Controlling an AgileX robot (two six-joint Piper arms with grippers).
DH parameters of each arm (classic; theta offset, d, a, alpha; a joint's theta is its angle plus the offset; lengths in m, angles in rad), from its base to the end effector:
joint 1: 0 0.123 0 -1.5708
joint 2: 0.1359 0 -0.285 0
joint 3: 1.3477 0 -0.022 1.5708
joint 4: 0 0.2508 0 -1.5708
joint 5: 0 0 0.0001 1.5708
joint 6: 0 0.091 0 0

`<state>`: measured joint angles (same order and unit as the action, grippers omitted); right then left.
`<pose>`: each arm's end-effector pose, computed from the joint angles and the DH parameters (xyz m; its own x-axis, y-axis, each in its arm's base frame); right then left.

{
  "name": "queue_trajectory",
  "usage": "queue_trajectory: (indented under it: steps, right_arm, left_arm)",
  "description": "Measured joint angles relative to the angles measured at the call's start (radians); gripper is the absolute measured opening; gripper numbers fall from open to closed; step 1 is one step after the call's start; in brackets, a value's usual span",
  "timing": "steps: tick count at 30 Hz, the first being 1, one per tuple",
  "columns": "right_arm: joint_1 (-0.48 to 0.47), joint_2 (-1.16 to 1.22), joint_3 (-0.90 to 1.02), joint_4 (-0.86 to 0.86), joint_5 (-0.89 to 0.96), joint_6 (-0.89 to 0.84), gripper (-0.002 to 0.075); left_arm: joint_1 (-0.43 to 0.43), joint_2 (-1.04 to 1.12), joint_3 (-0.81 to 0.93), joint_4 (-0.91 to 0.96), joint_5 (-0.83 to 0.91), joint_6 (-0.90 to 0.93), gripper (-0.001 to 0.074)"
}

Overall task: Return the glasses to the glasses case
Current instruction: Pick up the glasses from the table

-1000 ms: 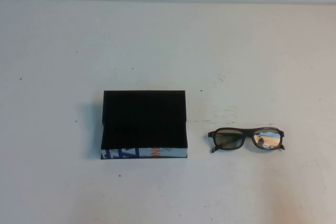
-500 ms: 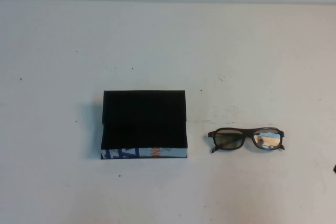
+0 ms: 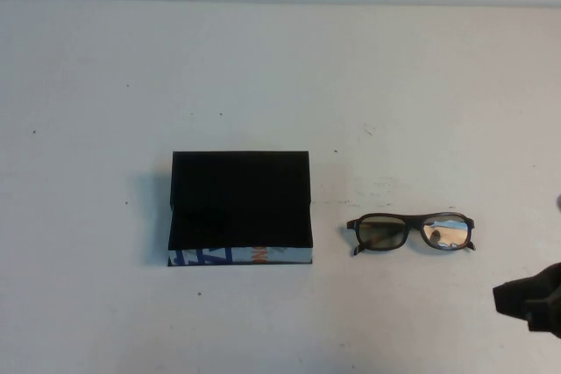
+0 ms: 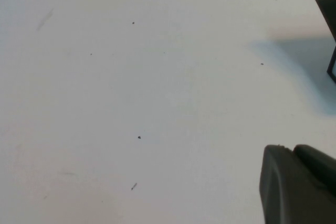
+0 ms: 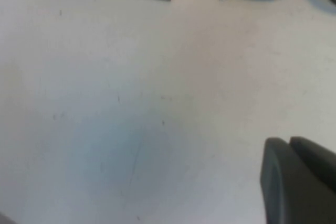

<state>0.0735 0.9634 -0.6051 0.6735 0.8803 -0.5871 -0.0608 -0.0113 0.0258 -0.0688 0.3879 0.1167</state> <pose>0.1555 0.0554 0.2626 -0.8122 -0.1623 -0.5604 -0.4093 0.8430 0.3490 0.0520 -0.0055 0.1704 -0.3037 0.0715 -0.9501 0.1017 0.9939 0.0423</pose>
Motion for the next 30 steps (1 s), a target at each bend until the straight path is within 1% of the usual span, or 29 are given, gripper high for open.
queue_trajectory:
  steps: [3,7,9,11,13,16,19,21,24,25,27,30]
  right_arm:
    - [0.099,0.048,-0.050,-0.100,0.017,0.000,-0.0011]
    - [0.253,0.132,-0.159,-0.284,0.022,0.000,-0.0011]
    - [0.308,0.195,-0.219,-0.360,0.015,0.000,-0.0011]
    - [0.339,0.268,-0.284,-0.438,0.006,-0.010,-0.0011]
    - [0.350,0.338,-0.343,-0.501,-0.001,-0.044,-0.0010]
    - [0.349,0.451,-0.440,-0.561,0.018,-0.162,0.0009]
    - [0.352,0.561,-0.518,-0.572,0.077,-0.327,0.0078]
    - [0.352,0.616,-0.559,-0.573,0.105,-0.415,0.0150]
    - [0.352,0.693,-0.618,-0.580,0.111,-0.513,0.0284]
    - [0.352,0.711,-0.635,-0.584,0.111,-0.540,0.0310]
    - [0.352,0.755,-0.667,-0.587,0.111,-0.605,0.0343]
    - [0.343,0.817,-0.715,-0.587,0.111,-0.661,0.0351]
  left_arm:
    - [0.000,0.000,0.000,0.000,0.000,0.000,-0.0004]
    - [0.000,0.000,0.000,0.000,0.000,0.000,-0.0004]
    - [0.000,0.000,0.000,0.000,0.000,0.000,-0.0004]
    - [0.000,0.000,0.000,0.000,0.000,0.000,-0.0004]
    - [0.000,0.000,0.000,0.000,0.000,0.000,-0.0004]
    - [0.000,0.000,0.000,0.000,0.000,0.000,-0.0004]
    - [0.000,0.000,0.000,0.000,0.000,0.000,-0.0004]
    - [0.000,0.000,0.000,0.000,0.000,0.000,-0.0004]
    - [0.000,0.000,0.000,0.000,0.000,0.000,-0.0004]
    - [0.000,0.000,0.000,0.000,0.000,0.000,-0.0004]
    - [0.000,0.000,0.000,0.000,0.000,0.000,-0.0004]
    - [0.000,0.000,0.000,0.000,0.000,0.000,-0.0004]
